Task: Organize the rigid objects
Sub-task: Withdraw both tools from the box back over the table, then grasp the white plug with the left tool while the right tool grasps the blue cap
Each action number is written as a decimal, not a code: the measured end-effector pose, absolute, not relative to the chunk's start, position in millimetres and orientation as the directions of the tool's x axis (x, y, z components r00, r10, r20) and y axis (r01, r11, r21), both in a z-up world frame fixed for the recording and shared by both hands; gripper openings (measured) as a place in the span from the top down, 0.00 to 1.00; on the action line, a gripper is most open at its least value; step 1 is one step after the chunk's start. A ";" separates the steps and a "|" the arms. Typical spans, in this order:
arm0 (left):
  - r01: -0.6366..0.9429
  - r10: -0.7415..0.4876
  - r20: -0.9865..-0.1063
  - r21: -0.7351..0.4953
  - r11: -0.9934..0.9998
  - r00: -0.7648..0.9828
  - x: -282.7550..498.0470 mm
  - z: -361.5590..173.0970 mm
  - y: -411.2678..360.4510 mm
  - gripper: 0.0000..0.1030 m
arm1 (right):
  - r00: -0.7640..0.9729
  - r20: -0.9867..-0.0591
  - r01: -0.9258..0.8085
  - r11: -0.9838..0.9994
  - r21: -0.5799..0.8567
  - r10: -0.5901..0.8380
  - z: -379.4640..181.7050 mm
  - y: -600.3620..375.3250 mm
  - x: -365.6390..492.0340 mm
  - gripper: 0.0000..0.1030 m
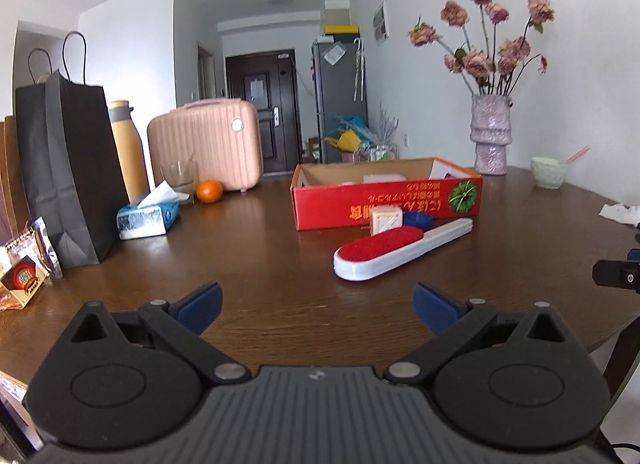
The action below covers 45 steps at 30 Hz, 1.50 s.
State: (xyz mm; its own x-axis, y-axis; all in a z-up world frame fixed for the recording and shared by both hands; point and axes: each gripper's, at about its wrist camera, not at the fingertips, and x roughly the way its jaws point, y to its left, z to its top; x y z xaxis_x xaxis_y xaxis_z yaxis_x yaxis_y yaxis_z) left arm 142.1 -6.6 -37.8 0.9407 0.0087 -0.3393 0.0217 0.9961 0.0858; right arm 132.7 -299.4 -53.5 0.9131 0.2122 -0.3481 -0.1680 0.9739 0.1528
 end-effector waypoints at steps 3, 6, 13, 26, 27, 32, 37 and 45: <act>0.021 0.012 -0.365 0.084 0.996 0.931 154.6 -40.2 -6.5 0.00 | 0.903 -0.367 -0.176 0.971 0.163 0.225 -53.4 -297.4 145.1 0.13; 0.022 0.013 -0.393 0.086 0.996 0.919 174.0 -40.7 -5.8 0.00 | 0.890 -0.390 -0.186 0.969 0.164 0.237 -52.6 -294.2 161.9 0.14; 0.070 -0.029 -0.438 0.077 0.995 0.898 232.9 -29.4 -9.9 0.00 | 0.870 -0.423 -0.211 0.967 0.144 0.253 -37.9 -286.7 220.6 0.15; 0.150 -0.139 -0.501 -0.018 0.988 0.854 358.6 -17.0 -17.0 0.00 | 0.754 -0.545 -0.338 0.928 0.156 0.367 -30.0 -264.4 380.0 0.25; 0.137 -0.139 -0.511 -0.041 0.990 0.848 364.6 -18.0 -12.7 0.00 | 0.752 -0.551 -0.341 0.929 0.142 0.360 -31.5 -258.7 391.2 0.26; 0.099 -0.131 -0.573 -0.086 0.991 0.809 385.5 -27.7 4.0 0.00 | 0.706 -0.607 -0.375 0.920 0.117 0.365 -45.7 -236.7 442.8 0.34; 0.171 -0.203 -0.587 -0.110 0.979 0.784 399.0 -33.9 -4.8 0.00 | 0.687 -0.617 -0.385 0.913 0.139 0.383 -62.6 -228.5 462.9 0.55; 0.248 -0.290 -0.630 -0.156 0.956 0.721 438.7 -45.3 -52.7 0.00 | 0.766 -0.531 -0.321 0.931 0.174 0.363 -51.5 -266.3 434.6 0.55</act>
